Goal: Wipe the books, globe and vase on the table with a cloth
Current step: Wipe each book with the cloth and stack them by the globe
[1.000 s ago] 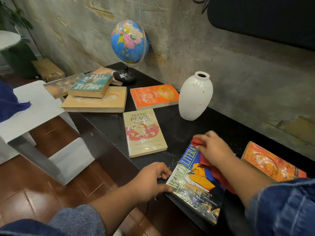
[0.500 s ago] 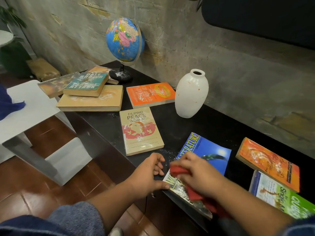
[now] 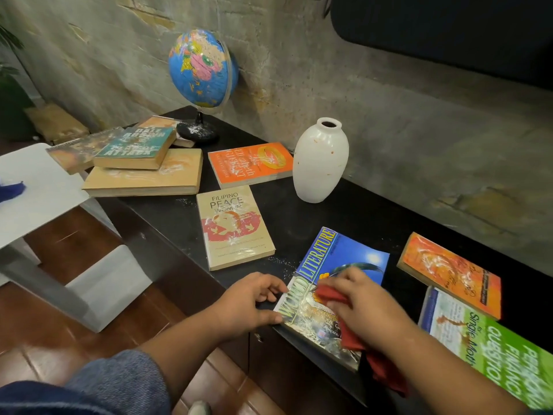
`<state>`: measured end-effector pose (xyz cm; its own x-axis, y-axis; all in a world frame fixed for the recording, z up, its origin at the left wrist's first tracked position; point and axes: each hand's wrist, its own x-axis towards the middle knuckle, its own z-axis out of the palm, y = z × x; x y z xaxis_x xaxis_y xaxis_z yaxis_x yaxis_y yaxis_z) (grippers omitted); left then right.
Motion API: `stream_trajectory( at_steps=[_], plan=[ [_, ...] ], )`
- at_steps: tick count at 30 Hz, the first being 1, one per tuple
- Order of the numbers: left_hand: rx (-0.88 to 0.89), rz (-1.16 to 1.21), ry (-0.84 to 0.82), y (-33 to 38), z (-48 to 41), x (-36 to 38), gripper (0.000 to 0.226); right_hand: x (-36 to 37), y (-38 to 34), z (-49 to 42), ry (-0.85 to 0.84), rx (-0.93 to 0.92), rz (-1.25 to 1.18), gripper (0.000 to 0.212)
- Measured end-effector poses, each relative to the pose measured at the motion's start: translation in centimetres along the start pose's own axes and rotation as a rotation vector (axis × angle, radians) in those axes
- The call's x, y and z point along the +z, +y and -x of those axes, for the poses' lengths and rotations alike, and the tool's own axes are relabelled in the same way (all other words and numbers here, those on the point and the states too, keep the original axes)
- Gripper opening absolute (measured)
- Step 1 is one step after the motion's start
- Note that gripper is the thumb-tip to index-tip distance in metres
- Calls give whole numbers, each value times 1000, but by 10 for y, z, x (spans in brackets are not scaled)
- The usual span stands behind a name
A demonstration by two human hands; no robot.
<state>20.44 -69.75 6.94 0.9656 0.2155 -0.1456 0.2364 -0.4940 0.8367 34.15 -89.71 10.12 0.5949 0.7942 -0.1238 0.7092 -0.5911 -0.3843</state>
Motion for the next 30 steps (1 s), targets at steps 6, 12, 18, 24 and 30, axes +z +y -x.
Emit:
stream_trajectory(
  at_steps=[6, 12, 18, 24, 30],
  plan=[
    [5, -4, -14, -1, -1, 0, 47, 11, -19, 41, -41, -106, 40, 42],
    [-6, 5, -21, 1, -1, -1, 45, -10, 16, 41, 14, 44, 0, 41],
    [-3, -17, -19, 2, 0, -1, 45, -9, -7, 67, -161, -30, 28, 40],
    [-25, -24, -1, 2, 1, 0, 45, -30, 30, 14, -26, 298, 168, 41],
    [-69, -33, 9, 4, -1, 4, 48, -10, 7, 9, -95, 436, 244, 30]
  ],
)
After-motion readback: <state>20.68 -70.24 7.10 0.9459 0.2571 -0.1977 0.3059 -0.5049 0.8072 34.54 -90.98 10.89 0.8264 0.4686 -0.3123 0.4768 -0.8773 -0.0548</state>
